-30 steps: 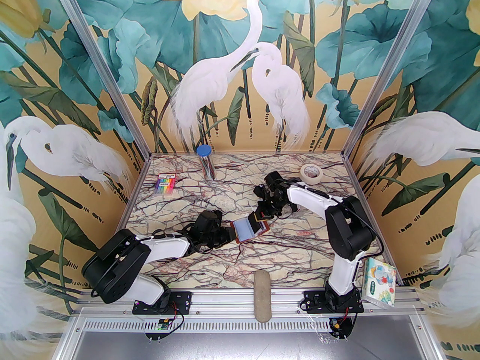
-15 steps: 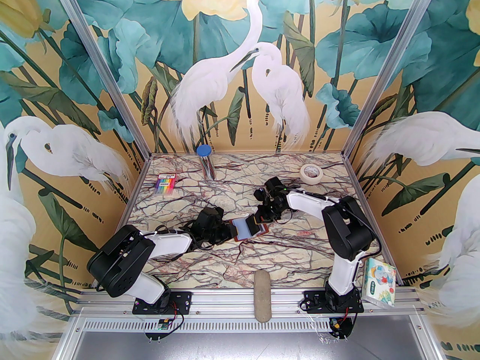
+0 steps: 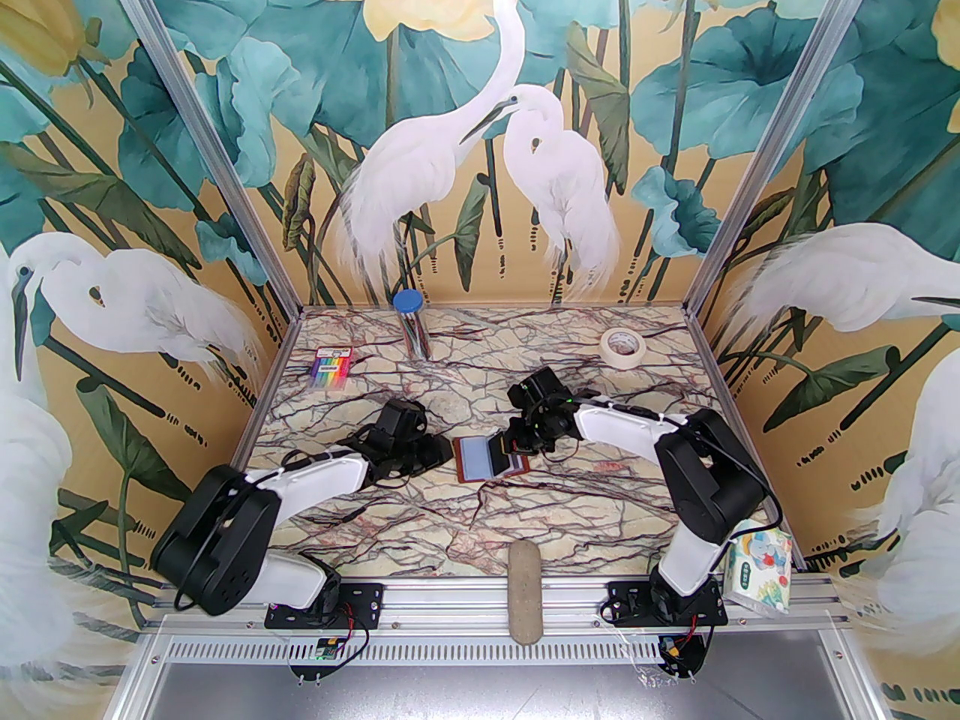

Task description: Put the credit cards into the card holder

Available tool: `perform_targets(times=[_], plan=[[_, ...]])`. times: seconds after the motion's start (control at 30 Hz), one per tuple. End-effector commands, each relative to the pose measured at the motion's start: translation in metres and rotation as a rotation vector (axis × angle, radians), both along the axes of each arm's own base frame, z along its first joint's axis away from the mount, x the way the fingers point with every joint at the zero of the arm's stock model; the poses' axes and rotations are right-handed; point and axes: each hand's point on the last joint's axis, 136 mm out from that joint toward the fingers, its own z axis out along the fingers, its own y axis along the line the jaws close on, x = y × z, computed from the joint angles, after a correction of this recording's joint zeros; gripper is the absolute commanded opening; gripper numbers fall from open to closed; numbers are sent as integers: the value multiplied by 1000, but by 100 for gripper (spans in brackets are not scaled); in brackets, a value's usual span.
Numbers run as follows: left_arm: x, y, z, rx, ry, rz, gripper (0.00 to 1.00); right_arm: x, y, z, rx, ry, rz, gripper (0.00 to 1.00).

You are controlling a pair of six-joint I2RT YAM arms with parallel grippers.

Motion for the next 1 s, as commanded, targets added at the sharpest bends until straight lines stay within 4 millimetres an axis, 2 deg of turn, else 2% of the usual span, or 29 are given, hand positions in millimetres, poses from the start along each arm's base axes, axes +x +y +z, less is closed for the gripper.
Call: perform_targets(times=[0.0,0.1,0.2,0.33,0.67,0.97], plan=[[0,-11,19,-53,-28,-57,34,6,0,1,-9,-24,-65,0],[-2,-32,22,-121,-10,-125,29,5,1,0,-9,-21,-66,0],[-1,-39,11,-113,13,-143,20,4,3,-4,-11,-10,-65,0],[1,-47,-2,-110,38,-157,17,2,3,-6,-17,-4,-60,0],[-3,-27,-47,9,113,-78,13,2,1,-4,-35,-7,-50,0],[-6,-23,-52,16,111,-68,13,2,-2,6,-43,-26,-44,0]])
